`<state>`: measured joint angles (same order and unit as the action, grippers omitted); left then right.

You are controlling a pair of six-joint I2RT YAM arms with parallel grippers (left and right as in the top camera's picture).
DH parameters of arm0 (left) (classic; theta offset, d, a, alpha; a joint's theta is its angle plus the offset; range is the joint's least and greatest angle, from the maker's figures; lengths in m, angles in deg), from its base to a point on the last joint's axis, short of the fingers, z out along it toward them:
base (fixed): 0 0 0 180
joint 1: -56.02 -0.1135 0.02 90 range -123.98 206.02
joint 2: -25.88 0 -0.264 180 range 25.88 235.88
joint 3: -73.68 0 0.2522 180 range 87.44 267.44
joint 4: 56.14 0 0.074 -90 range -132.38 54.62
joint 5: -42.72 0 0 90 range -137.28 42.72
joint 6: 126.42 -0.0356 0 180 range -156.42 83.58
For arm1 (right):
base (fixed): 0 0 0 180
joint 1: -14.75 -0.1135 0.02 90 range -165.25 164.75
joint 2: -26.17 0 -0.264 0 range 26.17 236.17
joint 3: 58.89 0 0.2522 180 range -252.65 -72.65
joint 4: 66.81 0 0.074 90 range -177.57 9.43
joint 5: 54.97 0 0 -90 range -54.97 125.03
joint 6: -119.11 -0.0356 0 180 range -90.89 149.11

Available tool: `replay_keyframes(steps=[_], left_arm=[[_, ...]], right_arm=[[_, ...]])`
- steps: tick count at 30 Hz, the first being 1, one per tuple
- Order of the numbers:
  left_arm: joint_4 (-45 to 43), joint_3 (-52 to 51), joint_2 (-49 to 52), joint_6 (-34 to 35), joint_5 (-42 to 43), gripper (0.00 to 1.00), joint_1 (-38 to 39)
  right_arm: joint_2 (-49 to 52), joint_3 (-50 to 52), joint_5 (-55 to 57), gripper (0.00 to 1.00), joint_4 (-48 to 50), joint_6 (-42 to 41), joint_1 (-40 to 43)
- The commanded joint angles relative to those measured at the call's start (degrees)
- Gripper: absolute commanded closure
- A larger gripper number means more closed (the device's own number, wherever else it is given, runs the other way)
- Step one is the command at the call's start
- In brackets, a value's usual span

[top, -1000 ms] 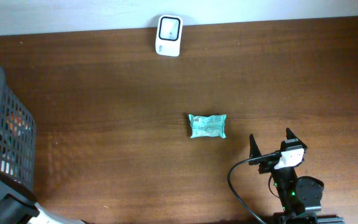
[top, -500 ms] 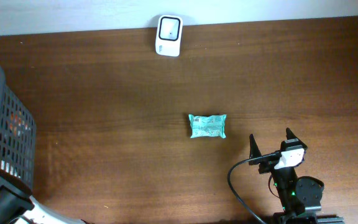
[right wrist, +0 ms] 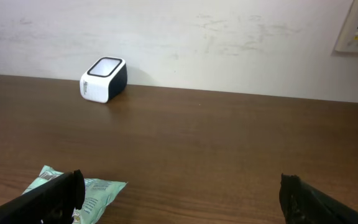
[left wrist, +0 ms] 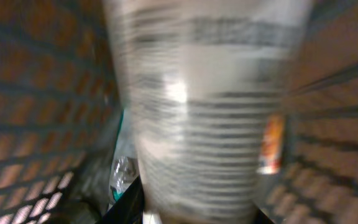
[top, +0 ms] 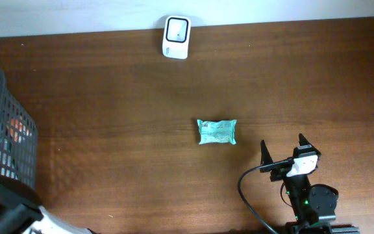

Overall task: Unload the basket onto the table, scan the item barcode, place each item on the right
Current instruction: 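Reach the left gripper into the basket and grasp the white bamboo-print tube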

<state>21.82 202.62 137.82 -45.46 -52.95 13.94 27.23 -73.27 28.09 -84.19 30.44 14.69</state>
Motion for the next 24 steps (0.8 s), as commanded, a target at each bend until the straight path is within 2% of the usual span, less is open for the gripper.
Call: replay_keyframes(steps=[1,7,10,12,14,21,24], left_arm=[[-0.5,6.8,-10.4,5.9,0.3,0.74,5.4],[-0.7,7.1,-21.9,6.9,-0.1,0.75,19.8],[0.1,7.1,-22.5,10.5,-0.3,0.75,20.8],[1.1,7.1,-22.1,15.4,-0.4,0.75,18.6],[2.5,7.0,-21.7,17.4,-0.3,0.75,15.5],[12.6,5.4,-13.6,19.9,-0.2,0.78,-0.6],[14.8,3.4,-9.6,20.0,-0.1,0.77,-4.7]], right_arm=[[-0.2,0.3,-0.5,0.02,-0.3,-0.2,-0.3],[-0.2,0.3,-0.5,0.02,-0.2,-0.2,-0.3],[-0.2,0.3,-0.5,0.02,-0.2,-0.2,-0.3],[-0.2,0.3,-0.5,0.02,-0.3,-0.2,-0.3],[-0.2,0.3,-0.5,0.02,-0.2,-0.2,-0.3],[-0.2,0.3,-0.5,0.02,-0.2,-0.2,-0.3],[-0.2,0.3,-0.5,0.02,-0.3,-0.2,-0.3]])
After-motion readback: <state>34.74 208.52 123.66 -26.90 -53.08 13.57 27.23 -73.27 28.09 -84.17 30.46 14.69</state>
